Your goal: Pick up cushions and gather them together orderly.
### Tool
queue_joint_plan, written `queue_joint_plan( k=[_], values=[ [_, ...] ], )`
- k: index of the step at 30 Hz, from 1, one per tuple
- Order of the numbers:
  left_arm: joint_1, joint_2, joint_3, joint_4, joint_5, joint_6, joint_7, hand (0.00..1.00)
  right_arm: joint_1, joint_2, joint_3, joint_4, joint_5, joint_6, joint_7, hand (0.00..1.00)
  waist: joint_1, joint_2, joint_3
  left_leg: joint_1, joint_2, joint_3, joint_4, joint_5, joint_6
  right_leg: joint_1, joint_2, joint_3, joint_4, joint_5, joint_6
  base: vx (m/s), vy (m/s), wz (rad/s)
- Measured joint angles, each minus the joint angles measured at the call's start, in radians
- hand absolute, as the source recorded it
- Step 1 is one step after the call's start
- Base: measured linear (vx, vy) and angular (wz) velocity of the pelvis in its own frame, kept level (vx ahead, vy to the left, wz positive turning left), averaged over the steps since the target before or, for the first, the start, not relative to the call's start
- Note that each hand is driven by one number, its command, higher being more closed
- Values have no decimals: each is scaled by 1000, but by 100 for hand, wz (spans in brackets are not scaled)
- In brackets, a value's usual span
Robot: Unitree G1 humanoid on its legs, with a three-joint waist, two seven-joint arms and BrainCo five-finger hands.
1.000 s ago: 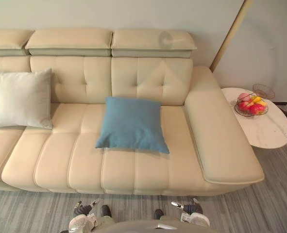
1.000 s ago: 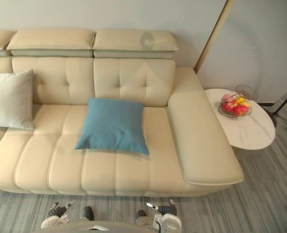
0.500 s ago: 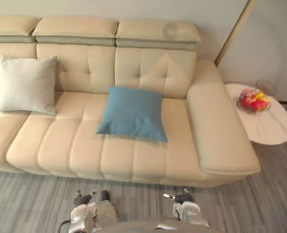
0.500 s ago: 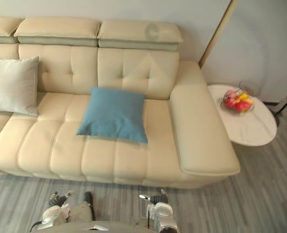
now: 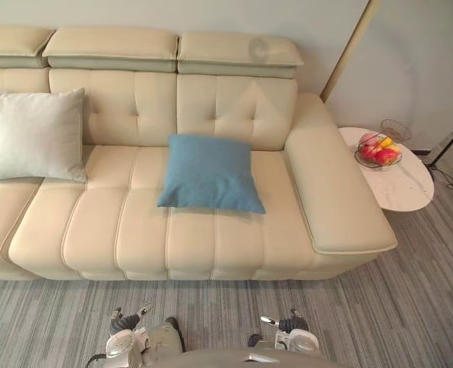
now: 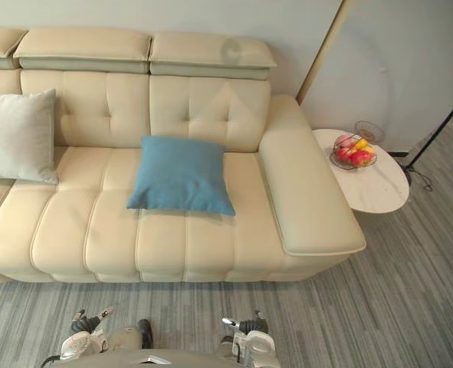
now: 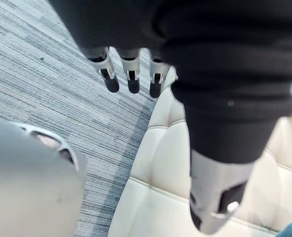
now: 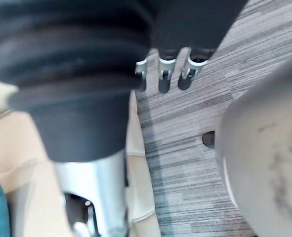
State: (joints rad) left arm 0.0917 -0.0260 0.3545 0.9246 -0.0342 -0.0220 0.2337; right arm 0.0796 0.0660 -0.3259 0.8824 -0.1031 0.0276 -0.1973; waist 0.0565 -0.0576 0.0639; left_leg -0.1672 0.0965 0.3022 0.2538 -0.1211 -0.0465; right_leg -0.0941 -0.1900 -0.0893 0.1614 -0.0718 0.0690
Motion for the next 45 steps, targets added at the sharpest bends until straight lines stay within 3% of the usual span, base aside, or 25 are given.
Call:
queue_joint_plan(
  k=[3,4,17,21,26,30,36,38,39,41,43,44,45],
  values=[
    [0,2,1,15,0,0,-7,0,1,2,-22,6,0,4,2,0,0,-8,-11,30,-6,0,-34,10,-8,14,4,0,-18,9,-3,44,-16,-12],
    [-20,-13,37,79,39,1,-45,0,-46,-16,-78,79,-3,15,14,0,13,19,-7,224,-54,-41,-327,151,-2,127,22,-31,-106,23,9,0,0,0],
    [-20,-12,36,77,39,1,-59,0,-45,-18,-81,82,2,16,15,0,15,19,-3,231,-54,-54,-331,152,-3,147,19,-63,-114,24,11,2,-3,4],
    [-20,-9,33,88,37,1,-80,0,-55,-29,-116,125,77,19,16,0,14,25,-6,239,-53,-58,-330,152,-4,175,19,-89,-145,37,32,20,-20,6],
    [-20,15,-14,109,38,1,-88,0,-63,-50,-153,160,104,22,15,0,-7,38,-8,243,-49,-52,-324,154,-6,182,21,-86,-156,43,41,-6,-12,-3],
    [-24,17,-38,106,116,0,-63,0,-56,-55,-158,159,97,20,10,0,-18,43,8,251,-38,-18,-302,147,-13,179,26,-55,-154,54,45,-54,-24,-24],
    [-48,-1,-53,79,175,1,-21,0,-43,-55,-149,108,98,16,-22,0,-28,62,69,179,61,86,-41,10,-41,94,76,74,-81,40,32,-138,-44,-70],
    [-58,-13,-35,78,173,0,-18,0,-42,-57,-147,78,97,17,-31,0,-17,63,78,155,34,-10,0,-52,-51,44,97,138,-60,40,30,-96,10,-107],
    [-69,-30,-14,75,164,-1,-16,0,-39,-55,-146,76,97,18,-32,0,0,70,80,147,-6,-103,10,-101,-38,10,112,176,-46,45,14,-96,43,-182],
    [-61,-34,-2,76,154,1,-3,0,-49,-58,-106,65,85,19,-32,0,0,77,76,155,-37,-152,9,-129,-11,-22,125,203,-42,68,-19,-53,67,-166],
    [-71,-28,-1,76,154,0,1,0,-44,-44,-95,36,71,19,-32,0,-20,65,75,173,-16,-82,19,-149,-6,-68,163,269,-30,94,-8,49,57,-144],
    [-70,-26,-1,76,154,0,1,0,-43,-47,-68,37,64,21,-31,0,-15,59,70,177,-6,-31,23,-149,-4,-88,182,298,-16,119,12,132,30,-182],
    [-69,-23,1,78,154,1,0,0,-49,-47,-38,36,58,20,-32,0,-13,57,68,187,10,38,22,-154,-8,-122,208,310,-15,147,4,112,15,-164]
  ],
)
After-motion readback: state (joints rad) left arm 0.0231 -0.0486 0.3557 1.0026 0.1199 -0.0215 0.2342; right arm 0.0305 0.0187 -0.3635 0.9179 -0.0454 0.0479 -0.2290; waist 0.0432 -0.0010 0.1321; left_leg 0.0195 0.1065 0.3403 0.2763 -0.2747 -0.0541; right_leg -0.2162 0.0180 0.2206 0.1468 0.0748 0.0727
